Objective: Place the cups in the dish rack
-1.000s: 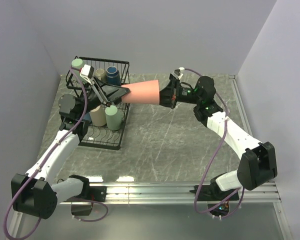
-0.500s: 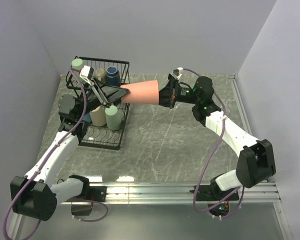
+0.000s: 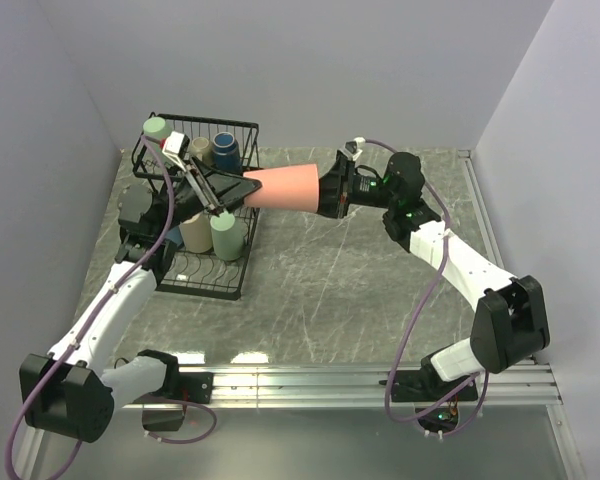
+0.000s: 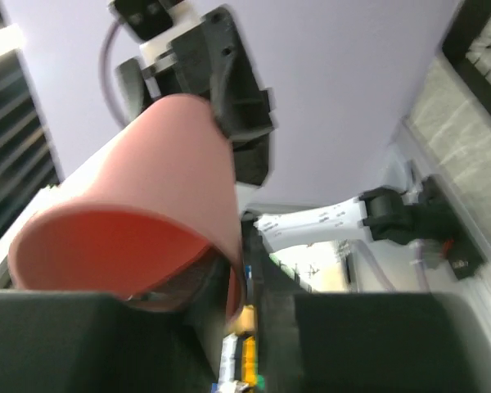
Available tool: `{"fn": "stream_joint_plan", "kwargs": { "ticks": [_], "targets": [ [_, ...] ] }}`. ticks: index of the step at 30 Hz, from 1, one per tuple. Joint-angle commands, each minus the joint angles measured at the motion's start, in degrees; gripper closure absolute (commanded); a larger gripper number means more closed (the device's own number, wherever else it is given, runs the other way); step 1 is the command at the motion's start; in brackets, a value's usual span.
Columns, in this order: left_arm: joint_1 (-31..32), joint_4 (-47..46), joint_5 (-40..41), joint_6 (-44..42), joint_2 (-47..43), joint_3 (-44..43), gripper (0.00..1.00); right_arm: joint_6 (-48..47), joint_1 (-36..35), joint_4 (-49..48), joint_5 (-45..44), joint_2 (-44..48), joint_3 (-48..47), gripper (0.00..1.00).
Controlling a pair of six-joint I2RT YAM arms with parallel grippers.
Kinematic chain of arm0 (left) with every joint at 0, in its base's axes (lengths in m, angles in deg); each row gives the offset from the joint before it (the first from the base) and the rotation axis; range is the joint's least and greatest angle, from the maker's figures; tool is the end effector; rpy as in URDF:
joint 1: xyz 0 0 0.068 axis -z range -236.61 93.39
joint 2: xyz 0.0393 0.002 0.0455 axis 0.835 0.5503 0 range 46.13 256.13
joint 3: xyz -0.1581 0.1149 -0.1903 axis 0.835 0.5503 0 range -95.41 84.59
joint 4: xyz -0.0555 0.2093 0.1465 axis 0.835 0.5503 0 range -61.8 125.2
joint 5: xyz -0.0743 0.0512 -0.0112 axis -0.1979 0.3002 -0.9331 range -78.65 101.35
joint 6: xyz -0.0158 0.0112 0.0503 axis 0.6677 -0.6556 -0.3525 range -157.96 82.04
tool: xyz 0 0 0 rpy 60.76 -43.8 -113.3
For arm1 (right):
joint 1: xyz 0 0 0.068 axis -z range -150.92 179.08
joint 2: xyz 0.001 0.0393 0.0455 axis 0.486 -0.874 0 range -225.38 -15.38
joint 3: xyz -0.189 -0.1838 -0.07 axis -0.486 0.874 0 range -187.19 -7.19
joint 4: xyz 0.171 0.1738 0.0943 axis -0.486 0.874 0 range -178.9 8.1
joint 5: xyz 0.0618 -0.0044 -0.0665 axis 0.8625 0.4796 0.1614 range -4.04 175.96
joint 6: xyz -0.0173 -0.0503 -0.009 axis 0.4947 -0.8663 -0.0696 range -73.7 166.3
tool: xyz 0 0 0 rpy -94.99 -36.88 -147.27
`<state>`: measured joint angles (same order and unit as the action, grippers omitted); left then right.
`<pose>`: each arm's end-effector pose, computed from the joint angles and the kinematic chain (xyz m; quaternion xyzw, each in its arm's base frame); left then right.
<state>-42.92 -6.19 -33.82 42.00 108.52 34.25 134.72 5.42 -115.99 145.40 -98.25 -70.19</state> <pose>0.2285 -0.0816 0.3927 -0.0138 0.6048 -0.7057 0.3689 0.2894 0.1603 0.3601 -0.0066 0.6841 0.7235 0.0920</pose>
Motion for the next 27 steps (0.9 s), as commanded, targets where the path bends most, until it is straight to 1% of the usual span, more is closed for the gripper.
{"fn": "stream_joint_plan", "kwargs": {
  "ticks": [1, 2, 3, 4, 5, 6, 7, 8, 10, 11, 12, 13, 14, 15, 16, 17, 18, 20, 23, 27],
  "targets": [
    [0.2, 7.4, -1.4, -6.5, -1.3, -4.1, 1.00, -5.7, 0.0, 5.9, -2.0, 1.6, -3.3, 0.52],
    [0.2, 9.7, -1.3, -8.1, -1.3, -6.0, 1.00, -9.1, 0.0, 10.5, -2.2, 1.9, -3.4, 0.45],
    [0.1, 12.4, -1.2, -9.9, -1.4, -7.1, 1.00, -11.0, 0.4, 13.1, -2.2, 2.6, -3.5, 0.40],
    [0.1, 15.8, -1.0, -13.7, -1.5, -8.3, 1.00, -13.1, 0.6, 15.9, -2.6, 3.1, -3.7, 0.34],
    [-0.1, 21.5, -0.6, -15.8, -1.6, -10.4, 1.00, -18.5, 0.7, 23.1, -3.2, 3.6, -3.8, 0.30],
    [-0.3, 25.0, 0.0, -17.6, -1.7, -11.4, 1.00, -21.2, 1.1, 26.5, -3.8, 5.0, -3.7, 0.29],
    [-0.6, 28.0, 0.4, -21.5, -1.8, -12.3, 1.00, -23.6, 1.9, 29.8, -5.6, 5.8, -3.0, 0.28],
    [-1.1, 34.2, 1.0, -23.5, -1.9, -14.1, 1.00, -28.0, 2.5, 35.9, -6.7, 6.7, -2.4, 0.28],
    [-1.8, 41.0, 3.7, -29.2, -2.5, -15.4, 1.00, -31.4, 4.3, 41.0, -9.1, 9.1, 0.1, 0.28],
    [-2.5, 43.9, 4.6, -31.1, -2.7, -16.2, 1.00, -34.3, 4.9, 45.7, -11.2, 9.7, 1.0, 0.27],
    [-2.9, 49.2, 5.6, -32.9, -2.8, -16.6, 1.00, -35.9, 5.5, 48.0, -12.3, 10.6, 1.7, 0.27],
    [-3.1, 52.3, 8.7, -36.6, -2.9, -17.2, 1.00, -37.4, 6.0, 50.2, -13.4, 11.0, 3.0, 0.27],
    [-3.3, 55.4, 10.8, -38.6, -2.7, -18.7, 1.00, -40.8, 6.1, 54.7, -16.2, 11.2, 3.3, 0.27],
    [-3.3, 62.4, 13.1, -40.7, -2.4, -19.8, 1.00, -42.4, 6.2, 56.8, -17.4, 11.8, 3.5, 0.27],
    [-3.3, 65.3, 18.1, -44.4, -1.6, -20.8, 1.00, -43.7, 6.2, 59.1, -18.2, 12.1, 4.0, 0.27],
    [-3.5, 67.8, 20.1, -46.2, -1.2, -22.5, 1.00, -45.5, 6.1, 60.0, -19.9, 12.8, 4.4, 0.27],
    [-3.5, 72.1, 22.2, -49.2, -0.8, -23.1, 1.00, -46.3, 6.2, 61.2, -20.7, 13.2, 4.6, 0.27],
    [-3.4, 75.2, 26.7, -51.7, 0.0, -23.8, 1.00, -48.5, 6.3, 63.7, -22.0, 13.5, 4.6, 0.28],
    [-3.4, 78.1, 31.2, -54.8, 0.2, -23.0, 1.00, -50.1, 6.2, 65.2, -23.1, 13.6, 4.7, 0.29],
    [-3.4, 80.6, 35.3, -57.2, 0.2, -21.7, 1.00, -50.5, 6.2, 65.9, -23.1, 13.5, 5.1, 0.31]
  ]
}}
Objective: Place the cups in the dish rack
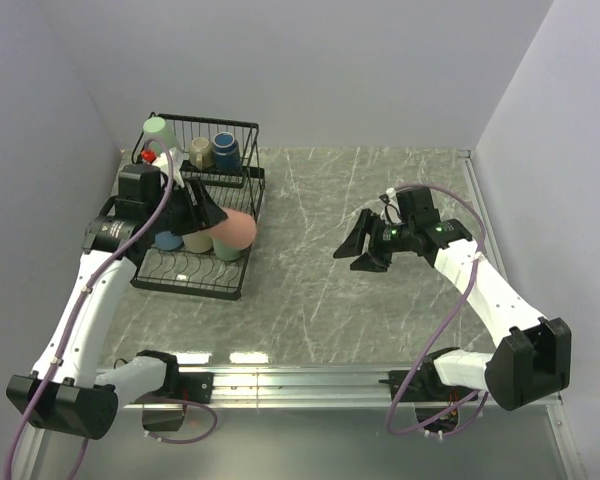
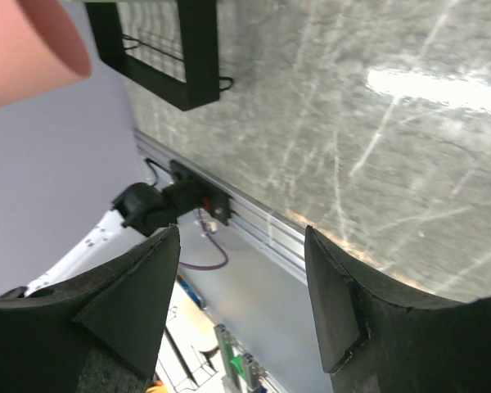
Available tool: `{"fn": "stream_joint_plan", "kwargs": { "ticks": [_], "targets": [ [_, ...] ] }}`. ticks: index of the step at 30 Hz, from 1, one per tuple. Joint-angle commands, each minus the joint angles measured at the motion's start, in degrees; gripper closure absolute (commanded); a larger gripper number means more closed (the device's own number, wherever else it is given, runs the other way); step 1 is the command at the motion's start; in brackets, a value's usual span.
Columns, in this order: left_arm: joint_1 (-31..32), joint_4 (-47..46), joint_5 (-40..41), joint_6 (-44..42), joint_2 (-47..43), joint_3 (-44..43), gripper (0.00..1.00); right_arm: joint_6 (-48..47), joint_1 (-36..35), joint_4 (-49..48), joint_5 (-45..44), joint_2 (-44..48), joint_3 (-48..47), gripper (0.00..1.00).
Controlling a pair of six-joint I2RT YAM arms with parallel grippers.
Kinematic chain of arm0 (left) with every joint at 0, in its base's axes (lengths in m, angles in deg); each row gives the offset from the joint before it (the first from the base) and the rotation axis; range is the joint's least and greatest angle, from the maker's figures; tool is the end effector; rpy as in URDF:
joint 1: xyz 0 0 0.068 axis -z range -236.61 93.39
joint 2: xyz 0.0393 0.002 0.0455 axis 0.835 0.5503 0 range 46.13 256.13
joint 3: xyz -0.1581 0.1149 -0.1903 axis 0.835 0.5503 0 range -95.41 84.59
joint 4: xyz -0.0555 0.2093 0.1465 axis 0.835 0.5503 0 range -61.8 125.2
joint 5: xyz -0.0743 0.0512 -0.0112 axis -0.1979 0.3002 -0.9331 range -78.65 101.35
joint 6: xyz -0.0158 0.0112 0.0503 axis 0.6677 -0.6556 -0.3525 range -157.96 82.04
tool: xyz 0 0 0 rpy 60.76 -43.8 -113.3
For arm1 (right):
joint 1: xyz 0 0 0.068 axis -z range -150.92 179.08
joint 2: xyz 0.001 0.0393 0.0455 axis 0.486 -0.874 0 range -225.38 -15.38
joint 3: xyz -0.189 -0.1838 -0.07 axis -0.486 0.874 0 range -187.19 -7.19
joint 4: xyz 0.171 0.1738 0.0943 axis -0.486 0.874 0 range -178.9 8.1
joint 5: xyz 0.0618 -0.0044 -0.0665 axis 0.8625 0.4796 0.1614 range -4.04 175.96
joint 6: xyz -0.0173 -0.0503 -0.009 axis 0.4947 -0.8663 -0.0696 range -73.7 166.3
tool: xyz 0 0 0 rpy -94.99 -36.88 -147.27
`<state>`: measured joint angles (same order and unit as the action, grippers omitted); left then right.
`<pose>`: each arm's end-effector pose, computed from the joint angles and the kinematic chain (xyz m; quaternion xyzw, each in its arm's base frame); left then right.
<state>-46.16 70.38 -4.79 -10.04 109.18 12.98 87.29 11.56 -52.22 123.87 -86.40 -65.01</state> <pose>0.2183 -0.0503 0.3848 -0.0670 0.8726 -0.2706 0.4011 0.2338 0.0967 0.2875 0.0717 0.8925 0.4247 0.1339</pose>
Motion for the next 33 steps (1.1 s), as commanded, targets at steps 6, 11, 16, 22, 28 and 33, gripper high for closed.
{"fn": "stream_joint_plan", "kwargs": {
  "ticks": [6, 11, 16, 22, 28, 33],
  "targets": [
    [-0.2, 6.3, 11.1, -7.4, -1.4, 1.7, 1.00, -2.9, 0.0, 1.8, -1.2, 2.2, 1.7, 0.33],
    [-0.2, 6.6, 12.9, -8.3, -1.0, 3.8, 1.00, -3.6, 0.0, 2.6, -1.3, 1.9, 1.7, 0.33],
    [-0.2, 5.3, 14.0, -8.6, 0.0, 6.0, 1.00, -3.3, 0.0, 2.6, -1.1, 1.6, 1.5, 0.34],
    [-0.3, 4.3, 19.0, -7.6, 3.7, 6.7, 1.00, -3.1, 0.0, 2.8, -1.2, 1.0, 1.0, 0.35],
    [-0.1, 2.7, 21.7, -6.2, 7.3, 7.2, 1.00, -2.7, 0.0, 2.4, -1.3, 0.8, 1.6, 0.36],
    [0.1, 1.2, 21.8, -6.3, 8.4, 8.2, 1.00, -2.5, 0.0, 2.2, -1.6, 0.4, 1.7, 0.36]
  ]
}}
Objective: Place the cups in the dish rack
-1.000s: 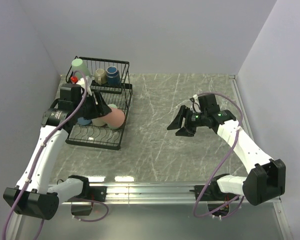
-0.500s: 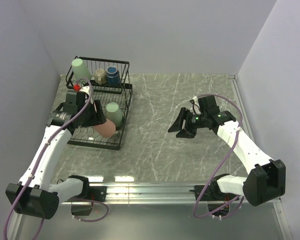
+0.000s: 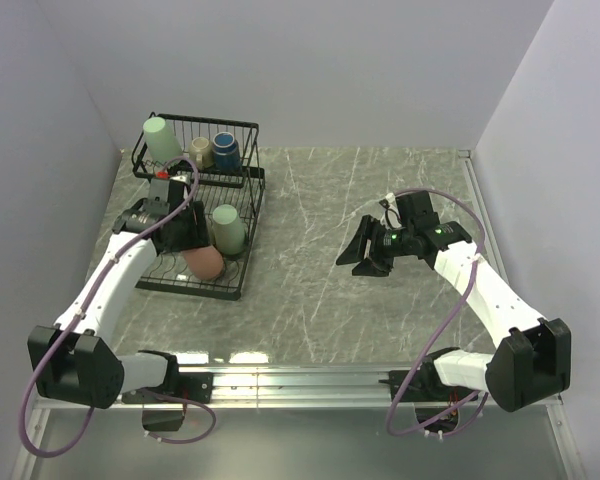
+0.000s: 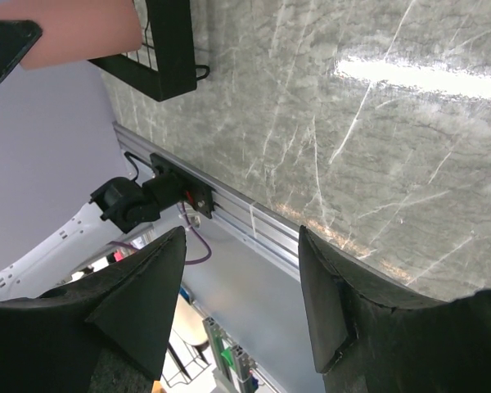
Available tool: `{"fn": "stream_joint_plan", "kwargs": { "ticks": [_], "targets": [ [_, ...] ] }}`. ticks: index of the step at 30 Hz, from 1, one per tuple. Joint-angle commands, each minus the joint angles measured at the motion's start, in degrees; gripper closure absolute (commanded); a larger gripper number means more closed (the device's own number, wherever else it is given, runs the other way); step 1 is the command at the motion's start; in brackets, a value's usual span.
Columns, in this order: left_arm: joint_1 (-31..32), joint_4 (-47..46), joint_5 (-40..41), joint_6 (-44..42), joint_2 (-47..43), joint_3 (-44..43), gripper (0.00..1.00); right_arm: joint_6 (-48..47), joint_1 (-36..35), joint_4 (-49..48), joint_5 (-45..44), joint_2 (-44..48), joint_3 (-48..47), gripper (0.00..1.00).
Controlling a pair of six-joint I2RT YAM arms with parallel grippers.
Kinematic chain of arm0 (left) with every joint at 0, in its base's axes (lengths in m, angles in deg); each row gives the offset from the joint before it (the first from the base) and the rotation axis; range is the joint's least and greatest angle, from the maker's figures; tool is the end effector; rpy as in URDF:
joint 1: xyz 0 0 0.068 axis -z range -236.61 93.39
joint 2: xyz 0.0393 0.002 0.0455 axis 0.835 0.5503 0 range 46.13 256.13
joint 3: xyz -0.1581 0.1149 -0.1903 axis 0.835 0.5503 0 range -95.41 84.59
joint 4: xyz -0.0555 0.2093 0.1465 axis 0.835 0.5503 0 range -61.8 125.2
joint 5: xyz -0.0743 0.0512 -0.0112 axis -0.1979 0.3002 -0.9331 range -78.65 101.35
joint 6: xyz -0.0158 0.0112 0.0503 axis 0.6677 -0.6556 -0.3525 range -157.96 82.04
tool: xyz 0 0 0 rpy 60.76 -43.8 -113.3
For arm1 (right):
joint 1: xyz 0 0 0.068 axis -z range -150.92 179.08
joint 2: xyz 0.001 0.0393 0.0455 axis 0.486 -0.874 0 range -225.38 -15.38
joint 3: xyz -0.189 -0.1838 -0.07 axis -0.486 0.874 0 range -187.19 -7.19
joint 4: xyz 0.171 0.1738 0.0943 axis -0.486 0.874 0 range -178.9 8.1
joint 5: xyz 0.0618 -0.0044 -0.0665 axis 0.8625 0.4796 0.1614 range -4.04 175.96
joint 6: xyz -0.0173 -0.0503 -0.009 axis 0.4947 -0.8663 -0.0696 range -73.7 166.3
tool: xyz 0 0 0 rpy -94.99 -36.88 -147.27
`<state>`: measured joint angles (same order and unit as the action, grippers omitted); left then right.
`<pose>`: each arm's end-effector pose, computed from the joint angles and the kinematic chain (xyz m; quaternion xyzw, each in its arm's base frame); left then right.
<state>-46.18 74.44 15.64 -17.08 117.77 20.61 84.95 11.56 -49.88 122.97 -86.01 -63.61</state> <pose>0.2485 -0.0430 0.3024 -0.0981 0.9451 -0.0493 0.3078 0.2281 0.0945 0.2785 0.0666 0.9030 0.4065 0.1220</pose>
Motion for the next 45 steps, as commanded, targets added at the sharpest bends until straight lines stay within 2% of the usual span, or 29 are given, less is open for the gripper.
{"fn": "stream_joint_plan", "kwargs": {
  "ticks": [1, 3, 5, 6, 7, 8, 11, 12, 14, 15, 18, 20, 22, 33, 37, 39, 40, 41, 42, 43, 44, 45],
  "targets": [
    [0.1, -2.9, 1.2, 0.7, 0.0, 0.9, 1.00, 0.0, -0.1, -0.2, -0.7, 0.1, 0.4, 0.36],
    [0.1, -3.3, 1.2, 0.7, 0.2, 1.1, 0.98, 0.1, 0.0, -0.3, -0.7, -0.2, 0.4, 0.36],
    [0.2, -3.4, 0.8, 0.7, 0.2, 1.5, 0.92, 0.2, -0.1, -0.4, -0.8, -0.6, 0.4, 0.36],
    [0.1, -3.5, 0.7, 0.7, 0.1, 1.6, 0.85, 0.2, -0.1, -0.5, -0.8, -0.6, 0.4, 0.36],
    [0.2, -3.7, 0.5, 0.7, 0.0, 1.7, 0.82, 0.2, -0.1, -0.6, -0.8, -0.7, 0.2, 0.36],
    [0.2, -3.8, 0.5, 0.7, -0.1, 1.8, 0.74, 0.1, -0.1, -0.5, -0.7, -1.2, 0.1, 0.36],
    [0.2, -3.7, 1.0, 0.4, -0.3, 2.0, 0.62, -0.2, -0.1, -0.7, -0.7, -1.8, -0.3, 0.37],
    [0.2, -3.7, 1.2, 0.2, -0.3, 2.1, 0.53, -0.2, -0.1, -0.8, -0.7, -2.1, -0.5, 0.37],
    [0.2, -3.4, 1.5, 0.2, -0.2, 2.2, 0.45, -0.3, -0.1, -0.8, -0.6, -2.6, -0.8, 0.37],
    [0.2, -3.4, 1.6, 0.2, -0.4, 2.3, 0.36, -0.3, -0.1, -0.8, -0.6, -2.8, -1.0, 0.37],
    [0.2, -3.2, 1.9, 0.5, -1.0, 2.3, 0.20, -0.6, -0.1, -1.0, -0.5, -3.2, -1.2, 0.37],
    [0.2, -3.1, 1.9, 0.6, -1.2, 2.1, 0.13, -0.9, -0.1, -0.8, -0.5, -3.3, -1.3, 0.37],
    [0.2, -3.1, 1.7, 0.6, -1.6, 1.9, 0.01, -1.0, -0.1, -0.9, -0.5, -3.4, -1.3, 0.37],
    [0.2, 1.2, 4.0, 2.8, -6.0, -5.3, 0.01, -2.7, -0.1, -0.9, -0.8, -0.9, -0.6, 0.37],
    [0.1, 3.3, 5.8, 5.2, -9.0, -9.7, 0.01, -5.2, -1.5, -1.0, 0.9, 3.6, -3.2, 0.37],
    [0.2, 1.6, 7.6, 7.6, -12.8, -10.7, 0.01, -6.6, -2.3, -0.5, 0.3, 5.8, -5.5, 0.36],
    [0.2, -0.1, 8.2, 8.4, -14.8, -10.4, 0.01, -6.7, -2.5, 0.0, -0.4, 8.5, -6.1, 0.36],
    [0.1, -5.7, 8.4, 9.9, -17.3, -9.8, 0.01, -6.7, -2.5, 0.3, -1.3, 9.9, -7.0, 0.36],
    [0.2, -9.3, 9.5, 10.6, -23.1, -7.0, 0.01, -6.1, -2.5, 0.9, -2.5, 11.5, -7.2, 0.36],
    [0.2, -17.4, 10.1, 11.6, -29.1, -2.6, 0.01, -5.4, -2.5, 1.6, -5.6, 15.1, -6.9, 0.36],
    [0.1, -21.7, 11.2, 12.0, -29.2, -2.5, 0.01, -4.8, -2.6, 1.5, -6.9, 17.3, -6.3, 0.36],
    [0.2, -25.2, 12.2, 12.5, -34.6, 2.8, 0.01, -3.0, -2.4, 1.1, -8.1, 19.5, -5.6, 0.35]
  ]
}}
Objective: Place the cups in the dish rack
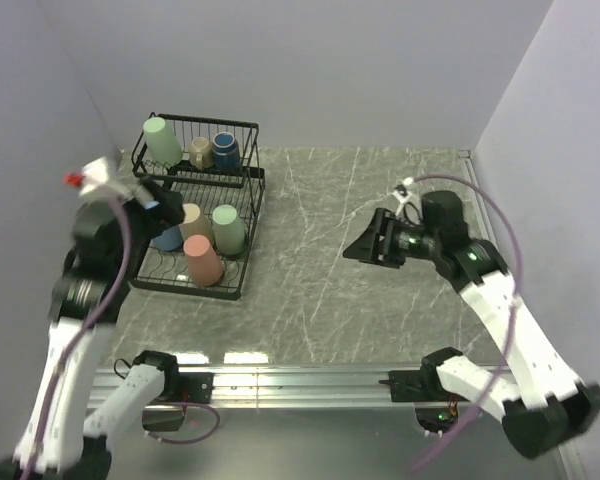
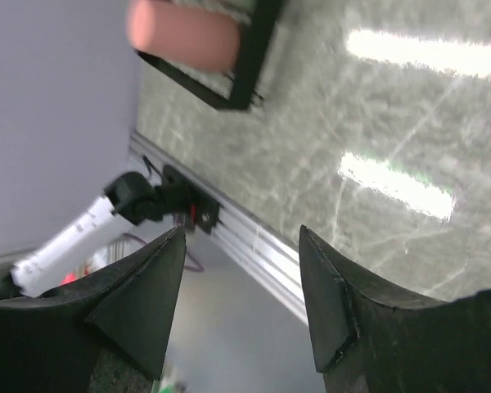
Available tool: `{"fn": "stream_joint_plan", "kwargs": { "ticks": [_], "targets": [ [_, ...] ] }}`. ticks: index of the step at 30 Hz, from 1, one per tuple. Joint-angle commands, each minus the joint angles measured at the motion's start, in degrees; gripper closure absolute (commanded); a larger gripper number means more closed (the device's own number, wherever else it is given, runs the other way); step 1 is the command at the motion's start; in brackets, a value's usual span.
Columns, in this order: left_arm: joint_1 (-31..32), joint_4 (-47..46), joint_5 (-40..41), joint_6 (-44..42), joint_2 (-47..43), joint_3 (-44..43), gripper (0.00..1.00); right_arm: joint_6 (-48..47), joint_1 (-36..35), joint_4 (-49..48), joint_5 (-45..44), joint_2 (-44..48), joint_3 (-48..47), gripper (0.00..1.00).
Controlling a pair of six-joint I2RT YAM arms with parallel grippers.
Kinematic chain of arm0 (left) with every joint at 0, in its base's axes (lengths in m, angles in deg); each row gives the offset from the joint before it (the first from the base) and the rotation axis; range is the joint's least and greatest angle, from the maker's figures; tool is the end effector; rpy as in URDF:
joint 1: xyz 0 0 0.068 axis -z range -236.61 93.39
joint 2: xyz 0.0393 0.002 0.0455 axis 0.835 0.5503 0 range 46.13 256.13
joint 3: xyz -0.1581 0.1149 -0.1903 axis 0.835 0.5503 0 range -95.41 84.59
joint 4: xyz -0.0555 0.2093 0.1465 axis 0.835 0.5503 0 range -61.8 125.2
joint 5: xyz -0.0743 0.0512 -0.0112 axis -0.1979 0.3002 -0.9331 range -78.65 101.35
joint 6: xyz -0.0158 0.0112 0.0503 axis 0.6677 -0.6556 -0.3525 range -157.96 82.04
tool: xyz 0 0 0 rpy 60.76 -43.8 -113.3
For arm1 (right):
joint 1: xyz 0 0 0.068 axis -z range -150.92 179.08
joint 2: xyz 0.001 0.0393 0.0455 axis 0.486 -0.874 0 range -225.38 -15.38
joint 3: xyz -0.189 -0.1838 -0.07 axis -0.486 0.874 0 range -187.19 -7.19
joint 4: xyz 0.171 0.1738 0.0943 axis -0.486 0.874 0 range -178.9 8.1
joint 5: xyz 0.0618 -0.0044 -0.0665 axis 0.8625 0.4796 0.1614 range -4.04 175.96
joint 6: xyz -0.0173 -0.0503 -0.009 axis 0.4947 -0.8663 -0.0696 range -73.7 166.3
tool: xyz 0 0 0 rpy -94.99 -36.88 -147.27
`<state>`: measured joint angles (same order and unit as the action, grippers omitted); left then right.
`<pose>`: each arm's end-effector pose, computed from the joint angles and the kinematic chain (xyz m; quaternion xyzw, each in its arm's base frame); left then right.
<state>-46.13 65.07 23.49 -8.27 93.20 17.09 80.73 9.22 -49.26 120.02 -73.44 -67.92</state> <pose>0.1520 -0.0204 0.4178 -0.1954 0.7747 -0.1249 0.5883 0.1860 0.0884 0.3466 -0.0211 0.8653 0.4280 0.2602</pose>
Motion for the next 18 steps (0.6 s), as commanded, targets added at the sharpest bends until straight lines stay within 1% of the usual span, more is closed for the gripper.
{"fn": "stream_joint_plan", "kwargs": {
  "ticks": [1, 4, 5, 6, 7, 9, 11, 13, 16, 17, 18],
  "targets": [
    [0.2, -19.0, 5.3, 4.1, -12.0, 8.8, 0.01, 2.2, -0.2, -1.0, -5.8, 11.4, -0.5, 0.34],
    [0.1, -22.8, 8.7, 5.1, -15.9, 14.7, 0.01, 5.7, -0.2, -4.6, -8.4, 20.1, 3.1, 0.30],
    [0.2, -23.0, 9.6, 3.5, -17.0, 16.5, 0.01, 6.3, -0.3, -4.9, -10.2, 21.7, 3.8, 0.28],
    [0.2, -22.8, 11.2, 2.5, -17.4, 17.4, 0.01, 6.3, -0.3, -5.9, -10.6, 25.0, 4.2, 0.27],
    [0.2, -22.5, 15.6, 1.9, -17.9, 18.3, 0.01, 6.8, -0.3, -6.1, -10.8, 26.3, 5.0, 0.27],
    [0.1, -23.0, 19.4, -0.5, -18.9, 21.6, 0.01, 7.6, -0.2, -5.0, -12.2, 29.2, 5.6, 0.26],
    [0.1, -25.2, 20.2, -4.2, -18.9, 24.5, 0.01, 7.6, -0.2, -4.0, -12.4, 30.4, 6.3, 0.26],
    [0.2, -27.0, 21.3, -3.8, -18.3, 26.0, 0.01, 7.8, -0.2, -1.1, -14.1, 31.4, 5.7, 0.26],
    [0.1, -30.3, 22.0, -2.4, -17.0, 29.9, 0.01, 7.2, -0.2, 0.7, -13.3, 32.5, 5.5, 0.26],
    [0.1, -34.0, 22.4, -3.8, -16.6, 31.3, 0.01, 7.1, -0.2, 0.7, -12.8, 32.7, 5.7, 0.26],
    [0.1, -36.3, 22.8, -5.1, -15.1, 35.2, 0.01, 6.7, -0.2, 0.5, -12.5, 33.5, 5.9, 0.26]
  ]
}}
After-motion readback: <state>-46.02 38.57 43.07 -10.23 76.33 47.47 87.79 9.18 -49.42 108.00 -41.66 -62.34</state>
